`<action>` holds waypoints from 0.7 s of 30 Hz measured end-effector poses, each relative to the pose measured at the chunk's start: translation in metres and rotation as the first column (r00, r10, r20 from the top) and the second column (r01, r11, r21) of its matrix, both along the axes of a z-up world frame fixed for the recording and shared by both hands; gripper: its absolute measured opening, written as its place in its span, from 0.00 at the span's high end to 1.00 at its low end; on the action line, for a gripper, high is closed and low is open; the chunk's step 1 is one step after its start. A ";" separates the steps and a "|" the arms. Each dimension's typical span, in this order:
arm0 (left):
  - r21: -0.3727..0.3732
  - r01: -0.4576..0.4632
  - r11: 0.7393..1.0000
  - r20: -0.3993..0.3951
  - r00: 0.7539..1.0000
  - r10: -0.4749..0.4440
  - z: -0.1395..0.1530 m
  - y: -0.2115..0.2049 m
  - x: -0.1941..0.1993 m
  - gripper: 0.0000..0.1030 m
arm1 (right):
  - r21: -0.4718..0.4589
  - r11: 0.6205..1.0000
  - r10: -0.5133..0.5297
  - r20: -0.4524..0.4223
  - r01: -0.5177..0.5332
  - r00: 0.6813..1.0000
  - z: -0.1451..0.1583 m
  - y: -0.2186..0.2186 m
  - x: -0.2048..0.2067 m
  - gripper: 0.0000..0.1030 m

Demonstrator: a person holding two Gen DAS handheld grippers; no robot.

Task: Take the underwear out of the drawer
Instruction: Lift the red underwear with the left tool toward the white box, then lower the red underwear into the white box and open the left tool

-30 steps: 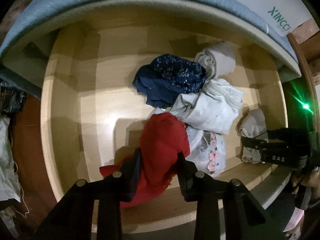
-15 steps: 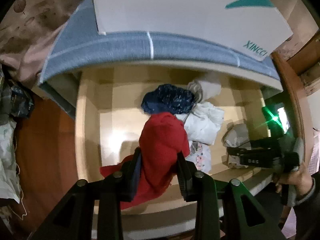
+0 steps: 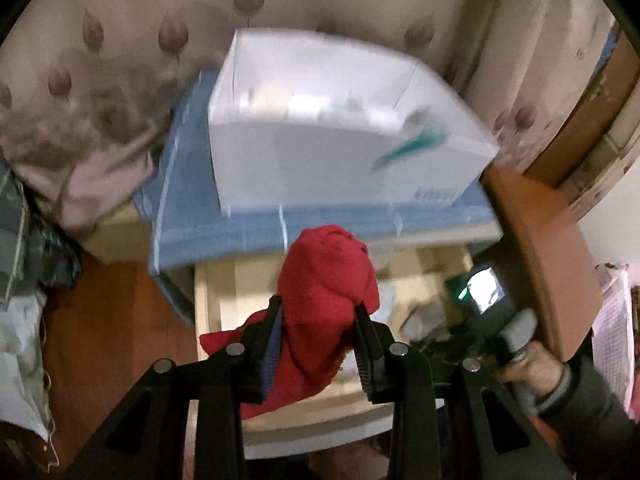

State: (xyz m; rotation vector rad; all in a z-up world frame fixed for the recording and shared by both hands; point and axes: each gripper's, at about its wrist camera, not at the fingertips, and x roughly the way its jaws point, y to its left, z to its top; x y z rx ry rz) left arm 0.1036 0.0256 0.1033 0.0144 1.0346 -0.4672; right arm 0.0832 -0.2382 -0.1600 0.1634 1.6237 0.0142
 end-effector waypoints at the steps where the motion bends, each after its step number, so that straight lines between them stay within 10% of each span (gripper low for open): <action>1: -0.017 0.002 1.000 0.025 1.000 -0.002 0.014 0.002 0.001 0.69 | 0.003 1.000 -0.002 0.000 0.002 1.000 -0.001 -0.001 0.000 0.50; 10: -0.094 -0.032 0.995 0.271 0.961 0.056 0.114 -0.007 0.031 0.69 | 0.000 1.000 0.002 0.000 -0.002 1.000 -0.003 -0.002 0.001 0.50; 21: 0.023 -0.067 0.997 0.265 0.962 0.059 0.094 -0.056 0.113 0.69 | -0.003 1.000 -0.006 -0.001 0.006 1.000 -0.003 -0.004 0.003 0.50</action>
